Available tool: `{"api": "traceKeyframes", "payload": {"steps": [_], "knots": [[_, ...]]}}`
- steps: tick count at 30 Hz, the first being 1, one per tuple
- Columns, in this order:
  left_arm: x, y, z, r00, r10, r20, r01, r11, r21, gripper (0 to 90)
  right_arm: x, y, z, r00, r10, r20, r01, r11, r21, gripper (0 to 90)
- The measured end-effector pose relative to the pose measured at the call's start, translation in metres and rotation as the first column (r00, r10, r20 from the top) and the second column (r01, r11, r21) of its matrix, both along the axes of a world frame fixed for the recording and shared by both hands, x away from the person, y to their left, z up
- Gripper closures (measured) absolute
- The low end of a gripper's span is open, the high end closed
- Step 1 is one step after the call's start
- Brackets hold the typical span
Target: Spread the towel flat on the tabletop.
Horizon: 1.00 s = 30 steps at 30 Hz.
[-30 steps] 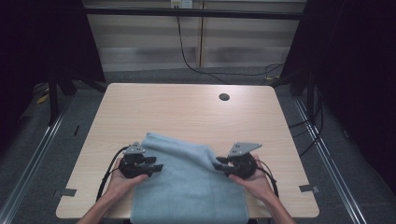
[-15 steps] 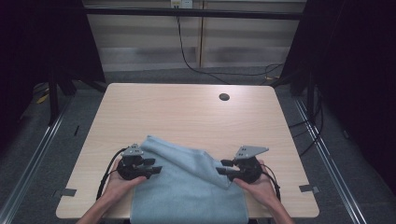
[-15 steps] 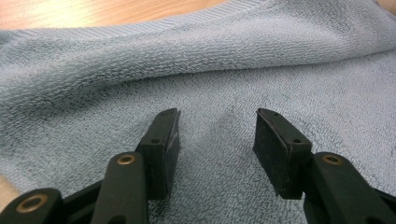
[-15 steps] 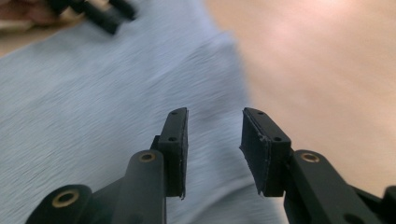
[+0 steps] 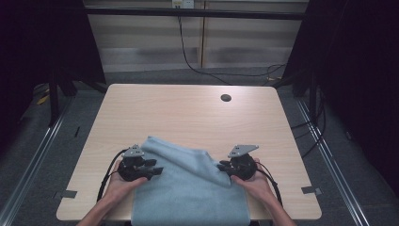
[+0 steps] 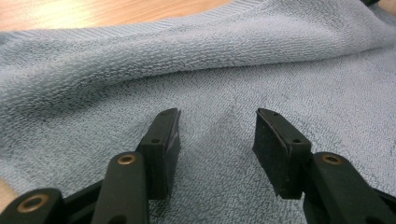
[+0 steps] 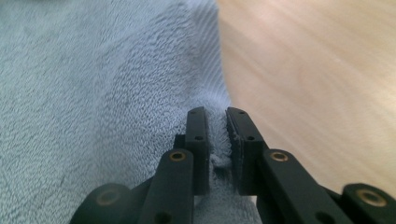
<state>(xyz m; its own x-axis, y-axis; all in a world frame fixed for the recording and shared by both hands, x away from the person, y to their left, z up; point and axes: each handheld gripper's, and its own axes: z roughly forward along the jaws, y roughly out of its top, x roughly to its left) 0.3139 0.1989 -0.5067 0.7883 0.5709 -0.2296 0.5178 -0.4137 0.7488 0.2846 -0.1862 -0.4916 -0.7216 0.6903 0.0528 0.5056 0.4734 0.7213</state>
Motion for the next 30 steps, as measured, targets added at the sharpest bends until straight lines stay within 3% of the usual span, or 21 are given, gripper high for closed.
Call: {"api": "traceKeyframes", "payload": {"steps": [2,6,12,14,16,19,22,23,26,27,28,30], "knots": [[0.001,0.0,0.0,1.0,-0.002,0.001,0.002,1.0,-0.001,50.5,0.006,-0.006,0.005,0.9995,-0.028,0.012,0.027,0.998,0.049,83.2],[0.002,0.001,-0.001,1.0,-0.006,0.003,0.006,1.0,-0.006,50.5,0.025,-0.025,0.021,0.9909,-0.12,0.062,0.114,0.989,0.092,83.7],[0.001,0.0,-0.001,0.9999,-0.015,0.008,0.015,0.9999,-0.005,49.9,0.059,-0.041,0.035,0.971,-0.216,0.103,0.207,0.974,0.094,82.9],[0.0,-0.001,-0.001,0.9997,-0.02,0.015,0.02,0.9998,0.001,49.7,0.066,-0.041,0.035,0.9623,-0.249,0.11,0.24,0.967,0.087,73.8],[0.0,-0.001,0.0,0.9997,-0.022,0.013,0.022,0.9998,0.001,48.8,0.069,-0.04,0.036,0.9446,-0.299,0.136,0.29,0.954,0.082,63.9],[0.0,0.0,0.0,0.9997,-0.025,0.005,0.025,0.9997,-0.001,48.6,0.067,-0.039,0.038,0.9495,-0.291,0.118,0.278,0.954,0.115,59.6],[0.001,0.002,0.004,0.9996,-0.026,-0.004,0.026,0.9997,0.0,47.4,0.056,-0.035,0.036,0.9663,-0.24,0.092,0.231,0.967,0.104,59.2],[0.004,0.003,0.007,0.9997,-0.022,0.01,0.022,0.9997,0.006,47.6,0.052,-0.032,0.033,0.9742,-0.212,0.076,0.205,0.974,0.096,60.2],[0.016,0.012,0.016,0.9996,0.021,0.017,-0.021,0.9991,-0.038,49.8,0.045,-0.026,0.02,0.987,-0.158,0.028,0.156,0.985,0.074,61.0],[0.02,0.014,0.017,0.9993,0.037,0.009,-0.036,0.9985,-0.042,50.3,0.044,-0.024,0.014,0.9892,-0.146,0.014,0.145,0.987,0.063,60.8],[0.025,0.015,0.017,0.9985,0.049,0.022,-0.049,0.9985,-0.023,50.5,0.044,-0.022,0.009,0.9905,-0.138,-0.002,0.138,0.989,0.05,59.5],[0.034,0.018,0.013,0.9965,0.076,0.036,-0.075,0.9967,-0.032,51.3,0.047,-0.02,0.002,0.9915,-0.129,-0.017,0.13,0.99,0.054,56.9]]}}
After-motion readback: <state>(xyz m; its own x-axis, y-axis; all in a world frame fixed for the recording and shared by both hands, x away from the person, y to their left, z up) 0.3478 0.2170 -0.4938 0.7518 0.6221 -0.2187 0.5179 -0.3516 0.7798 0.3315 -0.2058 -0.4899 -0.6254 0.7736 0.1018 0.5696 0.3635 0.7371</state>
